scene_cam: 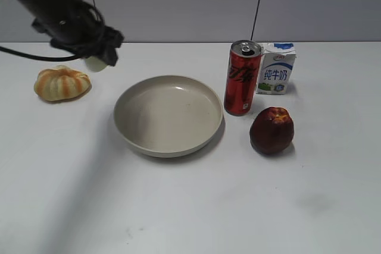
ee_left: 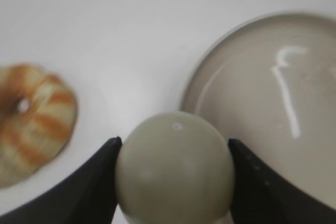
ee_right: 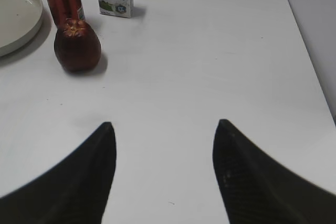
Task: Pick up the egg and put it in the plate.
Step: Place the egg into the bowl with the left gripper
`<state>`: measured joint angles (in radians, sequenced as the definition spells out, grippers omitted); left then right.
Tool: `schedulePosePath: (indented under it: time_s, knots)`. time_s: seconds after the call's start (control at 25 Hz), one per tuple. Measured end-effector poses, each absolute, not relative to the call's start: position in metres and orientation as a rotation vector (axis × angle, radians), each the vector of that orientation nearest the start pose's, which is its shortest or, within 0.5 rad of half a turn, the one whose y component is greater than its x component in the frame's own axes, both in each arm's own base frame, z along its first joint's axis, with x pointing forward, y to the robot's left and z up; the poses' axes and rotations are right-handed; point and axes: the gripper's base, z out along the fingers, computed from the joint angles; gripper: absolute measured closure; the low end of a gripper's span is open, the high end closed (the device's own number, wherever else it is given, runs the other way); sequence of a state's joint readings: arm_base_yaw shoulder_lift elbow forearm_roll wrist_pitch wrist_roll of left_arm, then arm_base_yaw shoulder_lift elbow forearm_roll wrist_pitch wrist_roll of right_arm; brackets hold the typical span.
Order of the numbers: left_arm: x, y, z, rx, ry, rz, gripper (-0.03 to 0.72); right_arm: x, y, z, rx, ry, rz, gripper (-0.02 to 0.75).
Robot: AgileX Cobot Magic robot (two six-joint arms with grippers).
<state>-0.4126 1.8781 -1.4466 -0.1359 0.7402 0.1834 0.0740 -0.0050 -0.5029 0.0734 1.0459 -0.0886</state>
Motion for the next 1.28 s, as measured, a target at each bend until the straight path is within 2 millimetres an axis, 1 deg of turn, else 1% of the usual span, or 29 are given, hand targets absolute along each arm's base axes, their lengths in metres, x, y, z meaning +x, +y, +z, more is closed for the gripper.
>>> schedulePosePath:
  time_s: [0.04,0.12,0.2,0.28,0.4,0.52,0.64,0.68,0.8,0.84,0.96,1.08,1.16,1.24,1.28]
  knots:
    - [0.369,-0.188,0.242,0.726,2.527,-0.246,0.259,-0.006,0.005,0.279,-0.167,2.013,0.078,0.290]
    - [0.363,-0.219,0.243,0.806,2.464,-0.275,0.259,-0.006,0.005,0.279,-0.167,2.013,0.078,0.290]
    - [0.359,-0.242,0.232,0.872,2.451,-0.287,0.259,-0.006,0.005,0.279,-0.167,2.013,0.078,0.290]
    - [0.355,-0.259,0.212,0.933,2.468,-0.287,0.259,-0.006,0.005,0.279,-0.167,2.013,0.078,0.290]
    - [0.354,-0.270,0.178,0.989,2.528,-0.269,0.259,-0.006,0.005,0.279,-0.167,2.013,0.078,0.290]
    - [0.354,-0.271,0.151,1.023,2.598,-0.243,0.259,-0.006,0.005,0.279,-0.167,2.013,0.078,0.290]
    - [0.353,-0.270,0.138,1.048,2.643,-0.224,0.255,-0.006,0.005,0.279,-0.167,2.013,0.079,0.290]
    - [0.352,-0.270,0.138,1.051,2.648,-0.222,0.223,-0.006,0.005,0.279,-0.167,2.013,0.079,0.290]
    - [0.352,-0.270,0.138,1.051,2.647,-0.223,0.062,-0.006,0.005,0.279,-0.167,2.013,0.079,0.290]
    - [0.352,-0.270,0.139,1.050,2.645,-0.223,0.038,-0.006,0.005,0.279,-0.167,2.013,0.079,0.290]
    - [0.351,-0.269,0.150,1.047,2.631,-0.229,0.029,-0.006,0.005,0.279,-0.167,2.013,0.079,0.290]
    - [0.352,-0.263,0.173,1.018,2.600,-0.240,0.032,-0.006,0.005,0.279,-0.167,2.013,0.079,0.290]
    - [0.355,-0.251,0.191,0.977,2.594,-0.242,0.039,-0.006,0.005,0.279,-0.167,2.013,0.079,0.290]
    - [0.362,-0.228,0.209,0.902,2.614,-0.236,0.043,-0.006,0.005,0.279,-0.167,2.013,0.079,0.290]
    - [0.366,-0.214,0.217,0.852,2.633,-0.227,0.045,-0.006,0.005,0.279,-0.167,2.013,0.079,0.290]
